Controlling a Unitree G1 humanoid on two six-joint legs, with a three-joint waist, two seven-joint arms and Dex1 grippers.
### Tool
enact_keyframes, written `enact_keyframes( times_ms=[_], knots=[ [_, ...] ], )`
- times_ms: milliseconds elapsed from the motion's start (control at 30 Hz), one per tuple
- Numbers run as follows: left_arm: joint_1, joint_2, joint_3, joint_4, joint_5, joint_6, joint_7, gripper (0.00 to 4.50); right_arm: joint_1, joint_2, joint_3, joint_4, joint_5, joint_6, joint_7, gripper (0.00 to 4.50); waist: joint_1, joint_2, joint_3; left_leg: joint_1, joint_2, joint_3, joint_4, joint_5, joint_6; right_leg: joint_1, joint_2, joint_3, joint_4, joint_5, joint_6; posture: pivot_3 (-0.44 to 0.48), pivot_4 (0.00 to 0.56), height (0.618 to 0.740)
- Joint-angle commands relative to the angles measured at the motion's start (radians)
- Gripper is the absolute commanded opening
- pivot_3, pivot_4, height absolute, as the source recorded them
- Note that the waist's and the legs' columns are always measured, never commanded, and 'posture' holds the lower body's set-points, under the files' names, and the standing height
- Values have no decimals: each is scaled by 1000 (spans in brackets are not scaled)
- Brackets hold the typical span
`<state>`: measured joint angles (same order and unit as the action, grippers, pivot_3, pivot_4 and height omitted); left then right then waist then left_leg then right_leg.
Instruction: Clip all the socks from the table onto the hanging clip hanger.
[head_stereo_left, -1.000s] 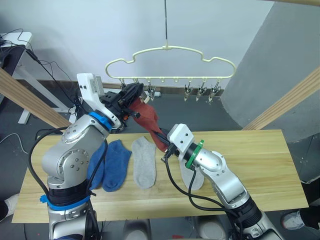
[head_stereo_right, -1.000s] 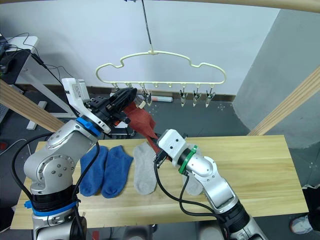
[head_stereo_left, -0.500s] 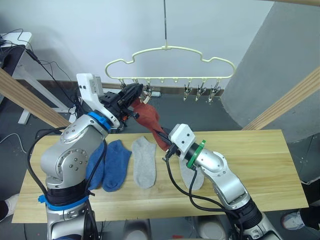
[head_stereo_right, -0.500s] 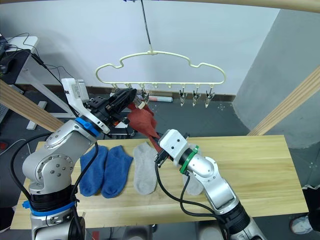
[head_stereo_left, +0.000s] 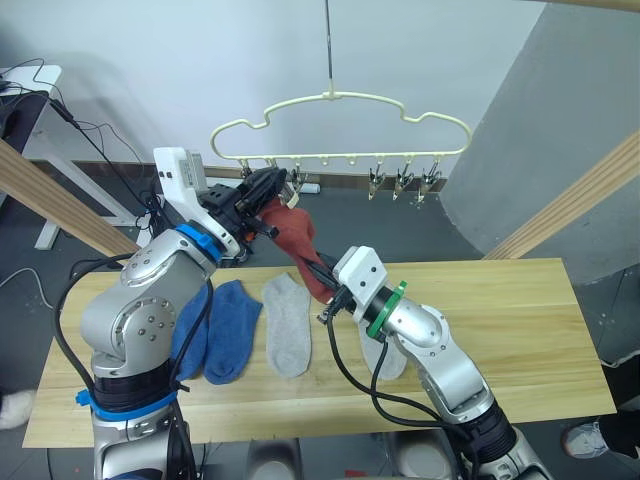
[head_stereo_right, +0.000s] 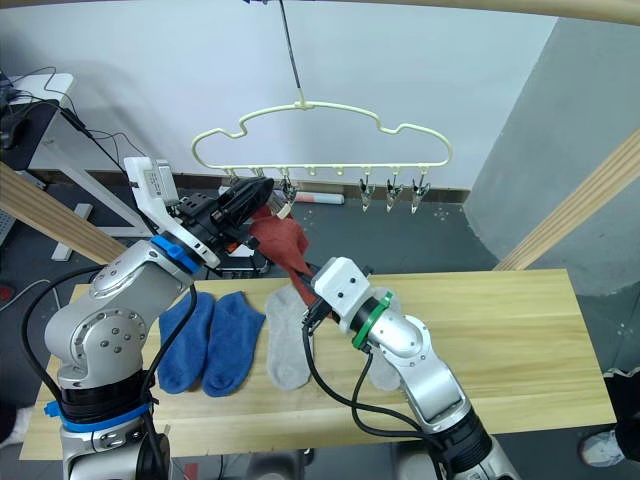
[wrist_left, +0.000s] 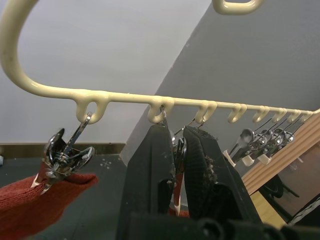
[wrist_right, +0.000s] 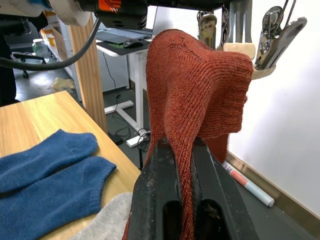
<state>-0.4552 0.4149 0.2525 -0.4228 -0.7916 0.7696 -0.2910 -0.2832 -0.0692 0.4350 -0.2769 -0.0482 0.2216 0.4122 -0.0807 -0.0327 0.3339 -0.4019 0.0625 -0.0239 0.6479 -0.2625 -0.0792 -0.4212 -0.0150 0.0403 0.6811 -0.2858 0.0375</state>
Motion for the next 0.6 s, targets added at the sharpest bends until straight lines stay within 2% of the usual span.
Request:
enact_keyframes(
  times_ms=[33, 167, 233, 500, 600],
  knots=[
    [-3, 14, 27, -46, -39, 11, 10, 237, -9, 19, 6, -13, 11, -35, -1, 0, 0, 0, 0, 0, 0, 0, 0, 0, 0, 0, 0, 0, 0, 0, 0, -139, 334, 740],
    [-4, 8, 34, -42, -62, 3, 5, 237, -10, 20, 5, -7, 10, -43, 3, 0, 0, 0, 0, 0, 0, 0, 0, 0, 0, 0, 0, 0, 0, 0, 0, -137, 332, 740],
    [-2, 12, 37, -40, -64, 3, 7, 943, -9, 19, 5, -6, 10, -43, 5, 0, 0, 0, 0, 0, 0, 0, 0, 0, 0, 0, 0, 0, 0, 0, 0, -138, 333, 740],
    [5, 21, 42, -45, -81, 9, 13, 3038, -13, 19, 7, 4, 8, -45, 9, 0, -1, 0, 0, 0, 0, 0, 0, 0, 0, 0, 0, 0, 1, 0, 0, -135, 331, 740],
    [17, 36, 45, -53, -88, 11, 10, 3038, -17, 18, 8, 12, 6, -42, 11, 0, -1, 0, 0, 0, 0, 0, 0, 0, 0, 0, 0, 0, 1, 0, 0, -132, 329, 740]
  ],
)
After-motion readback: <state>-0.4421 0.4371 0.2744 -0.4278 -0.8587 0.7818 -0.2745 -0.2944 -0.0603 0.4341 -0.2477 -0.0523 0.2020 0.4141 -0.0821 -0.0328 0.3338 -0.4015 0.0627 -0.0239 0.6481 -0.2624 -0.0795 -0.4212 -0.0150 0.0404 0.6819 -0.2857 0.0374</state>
